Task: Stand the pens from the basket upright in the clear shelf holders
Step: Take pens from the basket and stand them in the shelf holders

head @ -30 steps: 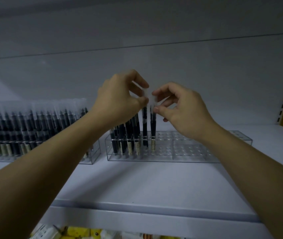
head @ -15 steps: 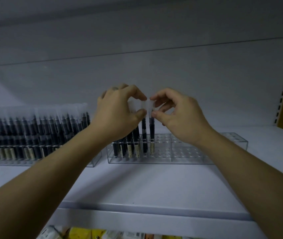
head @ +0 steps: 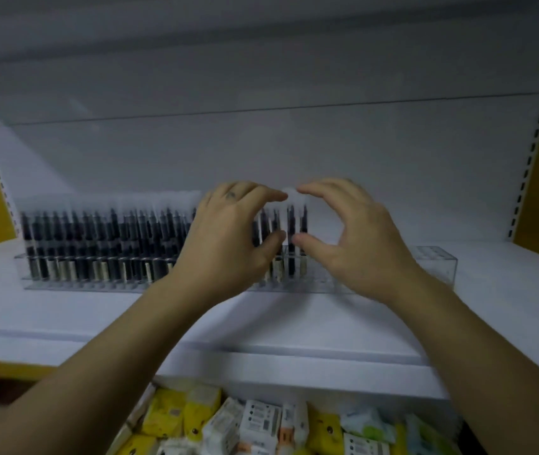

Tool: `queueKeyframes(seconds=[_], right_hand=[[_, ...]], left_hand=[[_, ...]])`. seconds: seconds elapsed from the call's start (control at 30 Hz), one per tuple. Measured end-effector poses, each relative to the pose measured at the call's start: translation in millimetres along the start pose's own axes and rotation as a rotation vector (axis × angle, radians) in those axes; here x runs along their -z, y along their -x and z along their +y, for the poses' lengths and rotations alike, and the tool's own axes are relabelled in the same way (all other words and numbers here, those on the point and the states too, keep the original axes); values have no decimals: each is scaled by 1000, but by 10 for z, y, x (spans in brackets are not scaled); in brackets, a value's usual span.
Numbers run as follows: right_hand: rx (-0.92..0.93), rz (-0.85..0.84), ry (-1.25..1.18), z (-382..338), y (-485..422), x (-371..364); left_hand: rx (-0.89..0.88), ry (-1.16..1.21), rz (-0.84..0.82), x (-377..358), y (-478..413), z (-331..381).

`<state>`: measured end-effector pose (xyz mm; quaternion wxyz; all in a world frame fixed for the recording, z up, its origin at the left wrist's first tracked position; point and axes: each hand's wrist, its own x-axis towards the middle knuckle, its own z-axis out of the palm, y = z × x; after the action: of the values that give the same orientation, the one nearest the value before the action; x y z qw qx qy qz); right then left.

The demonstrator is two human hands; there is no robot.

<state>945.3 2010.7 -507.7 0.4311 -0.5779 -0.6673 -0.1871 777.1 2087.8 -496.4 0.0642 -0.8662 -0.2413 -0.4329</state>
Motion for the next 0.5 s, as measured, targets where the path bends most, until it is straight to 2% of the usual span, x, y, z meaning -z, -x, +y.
queueKeyframes(seconds=[0.17,0.33,0.5], right_hand=[[102,22,2,-416,587,-88],[194,60,-74,-760,1021,-349],[200,-32,-121,-865,1445,-719]], left_hand=[[-27,18,53,185,647,-16],[17,167,46,240,1337,-84],[84,182,10,158,1927,-200]])
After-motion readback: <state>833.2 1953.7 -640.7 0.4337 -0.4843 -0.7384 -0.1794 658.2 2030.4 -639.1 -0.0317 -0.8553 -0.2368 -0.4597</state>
